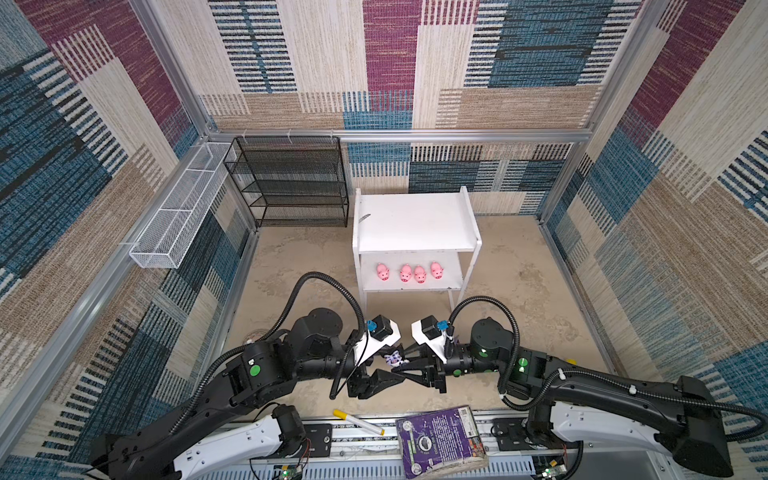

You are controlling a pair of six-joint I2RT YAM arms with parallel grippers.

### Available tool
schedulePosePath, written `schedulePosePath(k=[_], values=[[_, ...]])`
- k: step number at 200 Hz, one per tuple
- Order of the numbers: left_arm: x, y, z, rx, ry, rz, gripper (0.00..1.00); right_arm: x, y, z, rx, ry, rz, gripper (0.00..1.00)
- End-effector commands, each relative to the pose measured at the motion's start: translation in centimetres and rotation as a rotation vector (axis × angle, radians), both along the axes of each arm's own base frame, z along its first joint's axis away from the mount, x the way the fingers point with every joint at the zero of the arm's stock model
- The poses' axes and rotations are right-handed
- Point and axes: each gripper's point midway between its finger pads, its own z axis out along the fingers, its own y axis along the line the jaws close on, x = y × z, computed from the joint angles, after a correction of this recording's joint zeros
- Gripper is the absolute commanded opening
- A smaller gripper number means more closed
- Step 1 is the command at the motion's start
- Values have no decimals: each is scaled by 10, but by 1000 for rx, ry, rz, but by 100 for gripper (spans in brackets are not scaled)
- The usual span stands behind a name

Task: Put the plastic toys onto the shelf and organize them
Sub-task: 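Raise the held Kuromi toward the shelf top while the right gripper moves alongside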

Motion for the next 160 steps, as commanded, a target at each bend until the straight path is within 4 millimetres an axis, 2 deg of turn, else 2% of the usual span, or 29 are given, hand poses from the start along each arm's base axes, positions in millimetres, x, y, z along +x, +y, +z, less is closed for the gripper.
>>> schedulePosePath(k=[1,30,94,109,142,160], values=[[2,-10,21,-101,-10,-4,51,4,-2,16,63,-5,-31,25],[2,-13,21,-93,-4,-15,32,5,-5,16,72,-8,-48,26],[1,-14,23,-89,-9,-29,23,7,-5,15,79,-9,-59,28],[2,-15,24,-82,-16,-27,19,7,-6,18,83,-7,-64,38],[14,-12,36,-51,-87,14,20,11,-10,8,45,3,-95,72],[24,-12,44,0,-140,22,20,15,-16,-1,8,12,-137,80]])
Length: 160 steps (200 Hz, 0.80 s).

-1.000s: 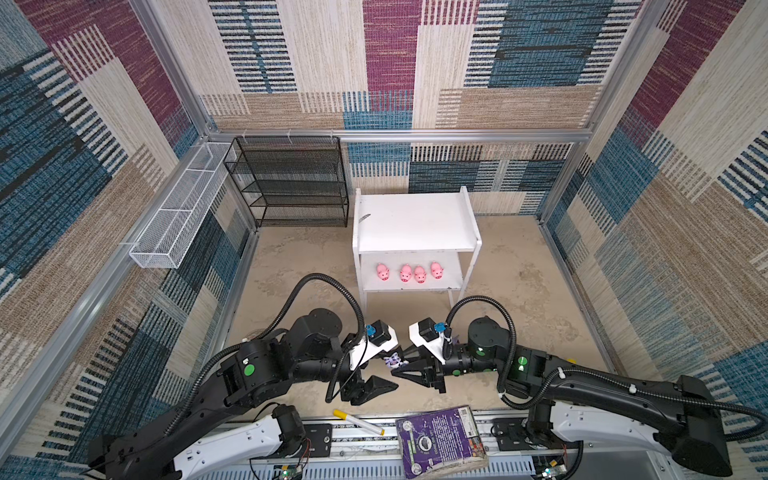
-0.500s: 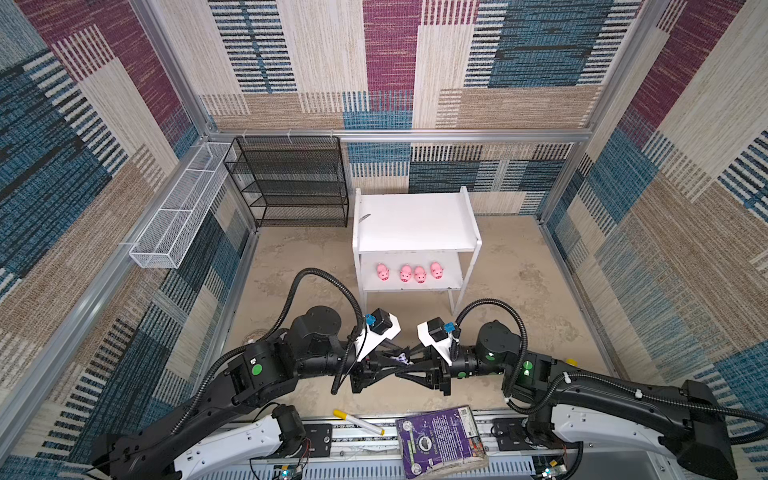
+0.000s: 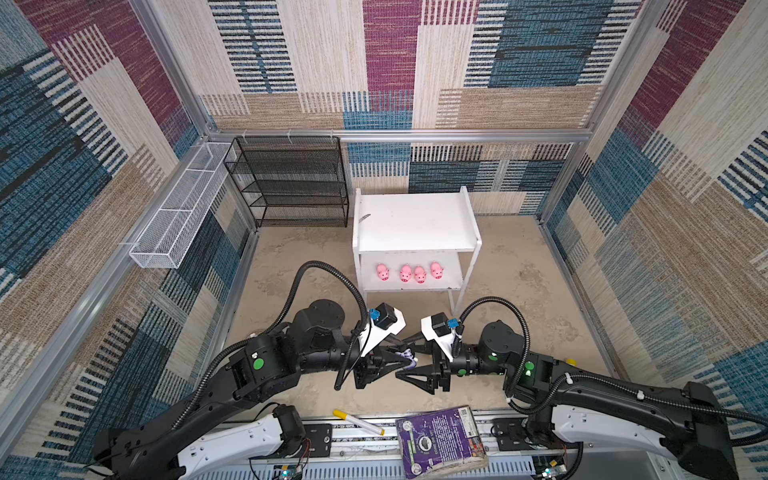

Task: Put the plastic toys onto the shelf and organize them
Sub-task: 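Raise the held Kuromi toward the shelf top while the right gripper moves alongside, then lower Kuromi onto the top shelf with the left gripper while the right gripper approaches figurines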

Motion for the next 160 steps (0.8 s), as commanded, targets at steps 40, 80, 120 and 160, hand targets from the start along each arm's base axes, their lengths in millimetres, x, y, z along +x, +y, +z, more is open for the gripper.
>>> schedulePosePath(k=[40,80,120,160], values=[[49,-11,32,111,-164,17,20,12,-33,-16,-61,27,-157,89],[92,-24,56,137,-223,40,19,11,-58,-17,-56,40,-220,94],[138,-19,71,186,-254,113,19,12,-68,-26,-72,60,-254,95],[171,-8,74,225,-254,169,18,12,-70,-26,-69,52,-255,95]])
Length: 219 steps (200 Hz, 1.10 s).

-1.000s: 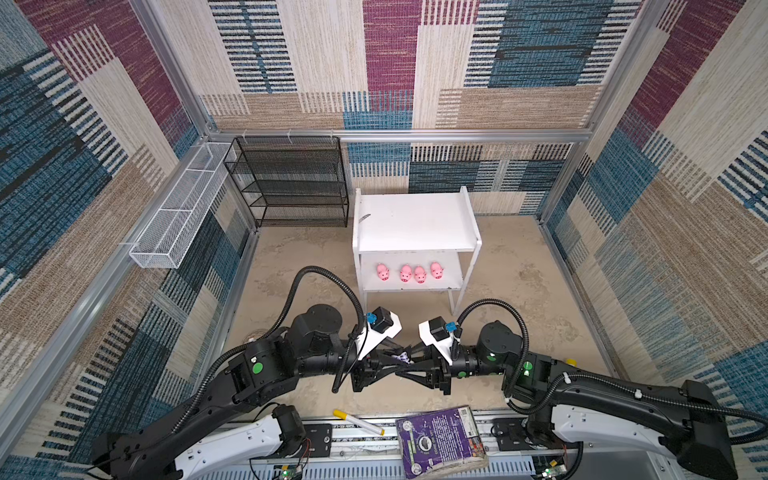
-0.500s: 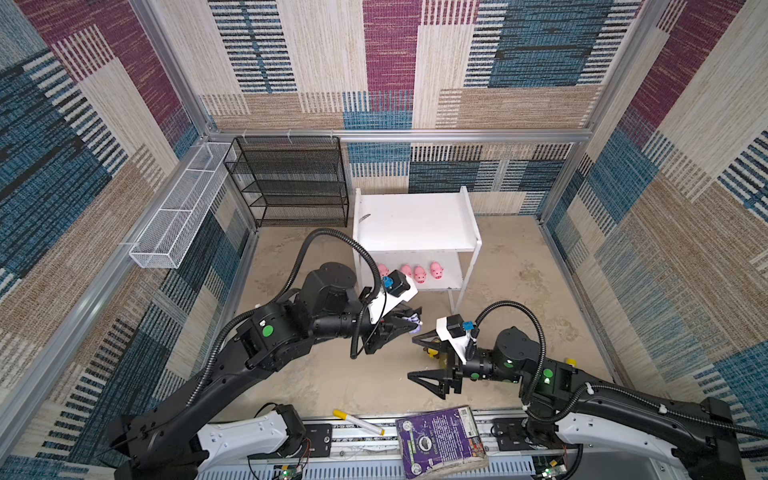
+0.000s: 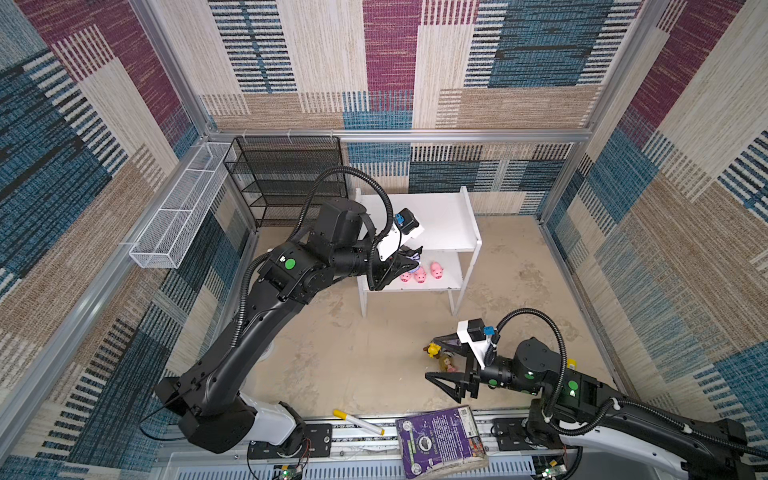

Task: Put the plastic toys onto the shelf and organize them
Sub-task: 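Lower Kuromi onto the top shelf with the left gripper while the right gripper approaches figurines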

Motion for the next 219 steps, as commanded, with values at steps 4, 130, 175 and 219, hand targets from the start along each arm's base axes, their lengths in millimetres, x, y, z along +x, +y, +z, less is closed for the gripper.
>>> schedulePosePath(k=[4,130,175,219], values=[[12,9,-4,45,-6,8,18,4,-1,2,-1,-2,-24,95],[77,48,-3,42,13,103,17,88,-25,61,-148,-169,-506,97],[92,55,-10,81,47,102,17,84,-24,68,-131,-163,-484,97],[98,60,-18,116,57,104,17,86,-24,70,-144,-169,-491,97]])
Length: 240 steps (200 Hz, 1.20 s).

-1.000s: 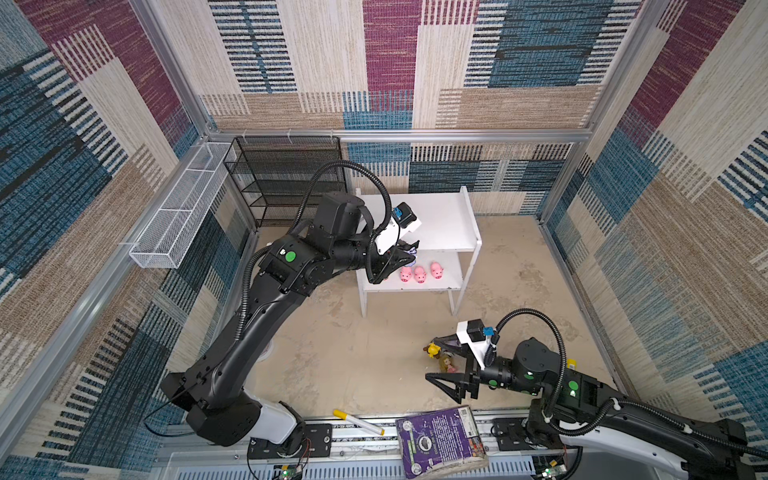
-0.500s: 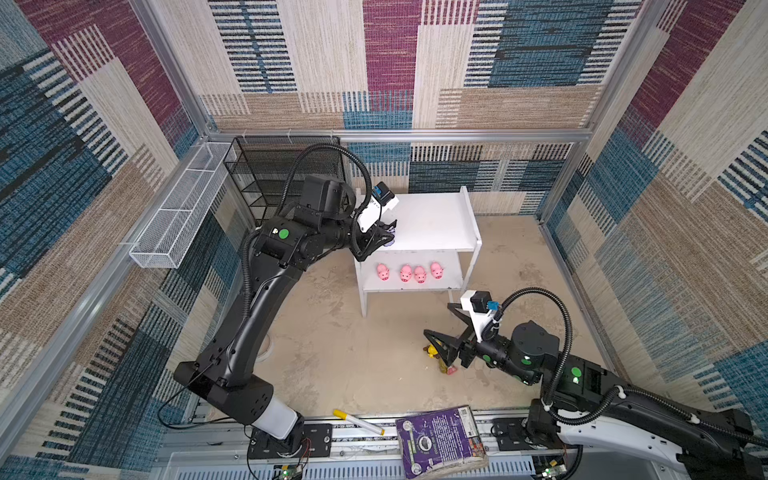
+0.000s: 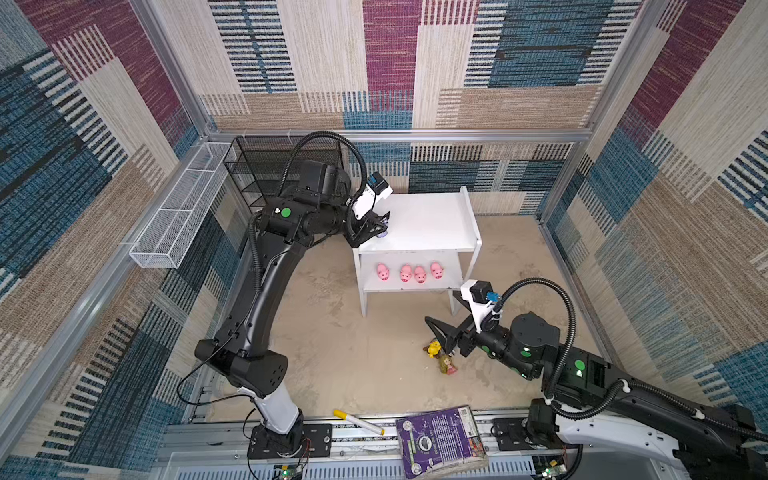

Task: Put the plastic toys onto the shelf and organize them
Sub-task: 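Lower Kuromi onto the top shelf with the left gripper while the right gripper approaches figurines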

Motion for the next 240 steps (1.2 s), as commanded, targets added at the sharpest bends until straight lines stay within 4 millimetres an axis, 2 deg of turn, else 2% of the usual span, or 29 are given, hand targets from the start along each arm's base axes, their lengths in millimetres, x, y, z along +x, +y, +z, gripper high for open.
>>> schedulePosePath(k=[1,70,129,160,178,197,240], values=[[-6,3,-4,27,0,-34,17,2,-1,4,-1,-11,-13,97],[2,9,-9,38,13,-16,18,2,8,-11,-13,14,6,97],[6,11,-8,30,14,-9,24,0,10,-19,-9,30,21,97],[6,12,-7,26,16,-9,33,-1,11,-20,-11,32,27,97],[6,12,-7,24,17,-10,45,0,11,-22,-14,33,26,97],[5,12,-8,23,21,-12,52,-1,11,-22,-11,35,26,97],[5,12,-5,19,13,-12,60,-1,11,-25,-11,41,24,97]])
